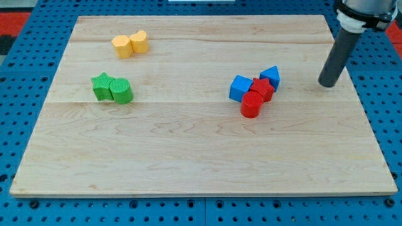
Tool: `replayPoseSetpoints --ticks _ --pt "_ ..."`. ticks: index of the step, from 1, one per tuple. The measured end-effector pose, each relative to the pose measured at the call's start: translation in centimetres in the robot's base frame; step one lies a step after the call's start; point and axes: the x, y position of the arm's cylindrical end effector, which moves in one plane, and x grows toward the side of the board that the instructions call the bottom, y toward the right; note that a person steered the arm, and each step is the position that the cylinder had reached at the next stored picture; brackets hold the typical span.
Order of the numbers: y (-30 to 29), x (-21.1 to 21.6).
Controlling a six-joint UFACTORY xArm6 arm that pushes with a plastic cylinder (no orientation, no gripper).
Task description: Push blue triangle slightly left
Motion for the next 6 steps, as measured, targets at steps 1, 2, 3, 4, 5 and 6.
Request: replayPoseSetpoints --ticks 1,2,3,4,5,6 --pt "-1.8 -1.2" --pt "-2.2 -2.2" --pt "-2.8 -2.7" --pt "-4.6 -2.7" --pt "-6.8 -2.7" --pt "-8.7 -2.7"
